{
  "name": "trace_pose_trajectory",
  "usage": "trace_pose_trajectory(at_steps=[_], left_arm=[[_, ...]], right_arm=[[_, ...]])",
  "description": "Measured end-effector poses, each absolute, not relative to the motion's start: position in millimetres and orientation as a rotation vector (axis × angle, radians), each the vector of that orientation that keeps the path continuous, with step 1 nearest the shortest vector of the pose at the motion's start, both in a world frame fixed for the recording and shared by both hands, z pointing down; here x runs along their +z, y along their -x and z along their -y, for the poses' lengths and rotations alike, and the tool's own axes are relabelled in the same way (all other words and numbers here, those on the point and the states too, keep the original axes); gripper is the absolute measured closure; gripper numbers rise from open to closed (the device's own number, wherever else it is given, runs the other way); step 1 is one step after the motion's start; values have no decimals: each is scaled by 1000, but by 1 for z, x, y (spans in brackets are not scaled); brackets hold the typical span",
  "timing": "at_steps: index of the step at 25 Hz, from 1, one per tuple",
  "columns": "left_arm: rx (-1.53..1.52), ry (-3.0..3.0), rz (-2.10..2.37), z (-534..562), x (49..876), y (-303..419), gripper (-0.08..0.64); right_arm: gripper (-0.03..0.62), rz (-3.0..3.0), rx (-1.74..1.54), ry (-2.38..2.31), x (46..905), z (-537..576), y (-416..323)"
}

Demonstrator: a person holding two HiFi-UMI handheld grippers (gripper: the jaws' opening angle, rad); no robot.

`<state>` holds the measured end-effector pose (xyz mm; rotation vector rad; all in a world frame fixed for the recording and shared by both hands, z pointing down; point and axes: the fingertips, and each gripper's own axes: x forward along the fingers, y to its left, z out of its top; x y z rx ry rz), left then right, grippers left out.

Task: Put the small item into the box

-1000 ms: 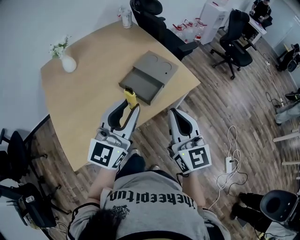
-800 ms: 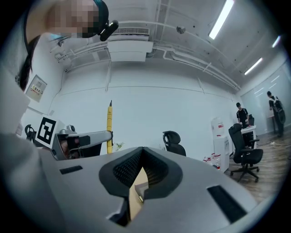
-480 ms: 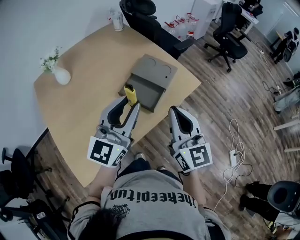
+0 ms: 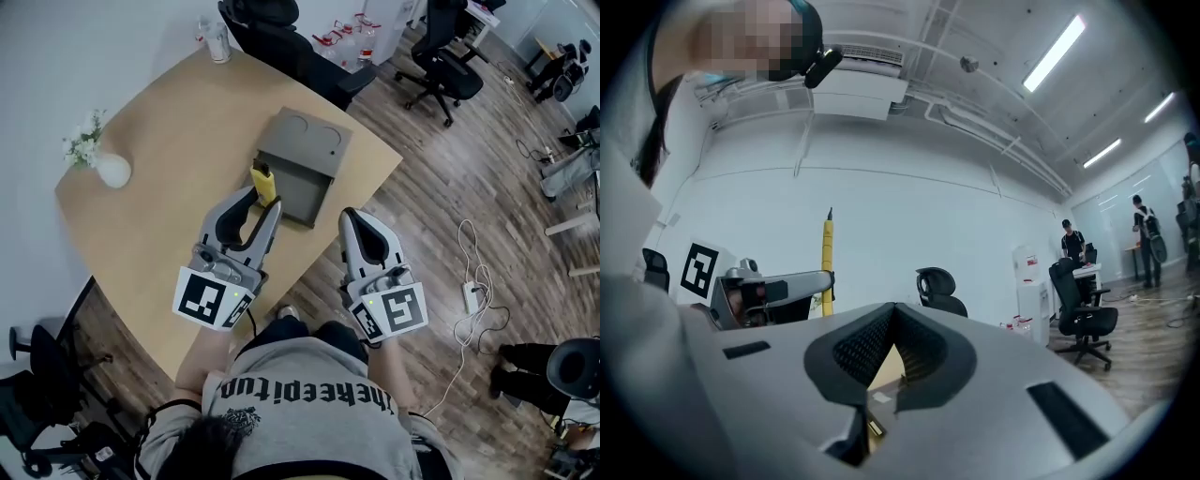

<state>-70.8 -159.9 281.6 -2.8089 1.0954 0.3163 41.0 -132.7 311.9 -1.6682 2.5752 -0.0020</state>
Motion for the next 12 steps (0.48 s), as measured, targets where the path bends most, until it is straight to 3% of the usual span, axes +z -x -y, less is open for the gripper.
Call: trace_pose_trajectory(at_steps=[12], left_arm=[[304, 2892, -1014, 183, 297, 65, 442]], right_arm=[[586, -2564, -33, 1761, 322, 141, -44]])
